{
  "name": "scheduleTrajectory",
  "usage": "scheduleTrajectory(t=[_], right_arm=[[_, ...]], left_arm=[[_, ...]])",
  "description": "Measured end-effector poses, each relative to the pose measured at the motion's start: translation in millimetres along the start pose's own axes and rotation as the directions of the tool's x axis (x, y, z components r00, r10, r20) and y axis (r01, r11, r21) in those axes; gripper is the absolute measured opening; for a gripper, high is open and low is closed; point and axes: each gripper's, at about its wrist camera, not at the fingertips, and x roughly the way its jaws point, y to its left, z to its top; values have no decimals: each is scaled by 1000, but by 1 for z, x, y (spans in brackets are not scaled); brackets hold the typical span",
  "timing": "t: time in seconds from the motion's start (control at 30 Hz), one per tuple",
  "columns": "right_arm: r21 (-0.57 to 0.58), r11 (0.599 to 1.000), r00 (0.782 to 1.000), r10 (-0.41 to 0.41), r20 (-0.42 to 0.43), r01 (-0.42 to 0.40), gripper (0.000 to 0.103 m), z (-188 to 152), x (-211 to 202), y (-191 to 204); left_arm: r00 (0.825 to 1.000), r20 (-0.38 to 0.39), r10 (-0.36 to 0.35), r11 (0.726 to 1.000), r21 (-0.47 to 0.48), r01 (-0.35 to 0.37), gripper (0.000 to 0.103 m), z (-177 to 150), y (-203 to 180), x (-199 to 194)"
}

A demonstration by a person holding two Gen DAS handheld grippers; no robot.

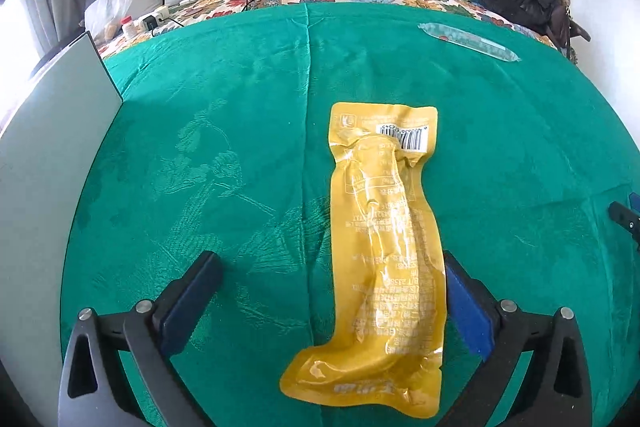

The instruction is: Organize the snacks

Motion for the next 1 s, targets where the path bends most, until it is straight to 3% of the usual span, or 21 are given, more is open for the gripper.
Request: scheduleTrajectory(t=[0.1,0.33,0.53,1.0], right_arm=[[0,1000,1000,0,0,0,97,0,0,0],[0,1000,1000,0,0,0,97,0,0,0],[0,1000,1000,0,0,0,97,0,0,0],[0,1000,1000,0,0,0,97,0,1,0]], left_arm=[[999,35,-3,1000,11,3,103,-2,0,0],[999,37,-4,1000,-11,4,103,-1,2,2],[999,38,39,996,-83,-35,103,-1,13,3],[998,37,44,996,-79,-41,103,-2,12,4]])
